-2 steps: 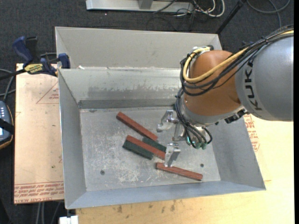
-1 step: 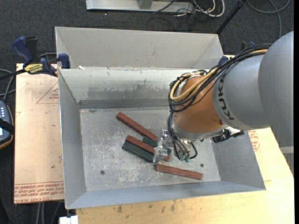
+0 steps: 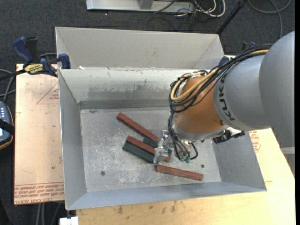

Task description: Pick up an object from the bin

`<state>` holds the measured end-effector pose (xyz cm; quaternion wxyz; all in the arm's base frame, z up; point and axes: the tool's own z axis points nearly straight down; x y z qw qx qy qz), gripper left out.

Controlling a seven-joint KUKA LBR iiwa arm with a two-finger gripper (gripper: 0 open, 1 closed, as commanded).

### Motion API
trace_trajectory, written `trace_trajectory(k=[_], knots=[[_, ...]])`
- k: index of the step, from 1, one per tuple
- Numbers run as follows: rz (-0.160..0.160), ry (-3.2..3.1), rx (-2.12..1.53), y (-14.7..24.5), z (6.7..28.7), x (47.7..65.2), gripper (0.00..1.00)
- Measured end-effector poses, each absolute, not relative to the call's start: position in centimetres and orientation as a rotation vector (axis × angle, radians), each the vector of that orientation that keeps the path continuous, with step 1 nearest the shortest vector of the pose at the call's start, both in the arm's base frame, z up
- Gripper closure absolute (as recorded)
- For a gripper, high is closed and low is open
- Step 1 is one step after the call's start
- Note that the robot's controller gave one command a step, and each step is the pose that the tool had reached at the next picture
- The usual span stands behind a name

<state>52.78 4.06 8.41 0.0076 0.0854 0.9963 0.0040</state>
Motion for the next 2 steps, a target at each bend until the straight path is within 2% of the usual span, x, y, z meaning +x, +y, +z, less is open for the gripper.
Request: trace_trajectory(k=[1, 2], knots=[[0.002, 3.130, 0.243, 4.9, 10.3, 52.3, 1.00], [0.001, 3.133, 0.239, 5.2, 11.8, 52.2, 0.00]])
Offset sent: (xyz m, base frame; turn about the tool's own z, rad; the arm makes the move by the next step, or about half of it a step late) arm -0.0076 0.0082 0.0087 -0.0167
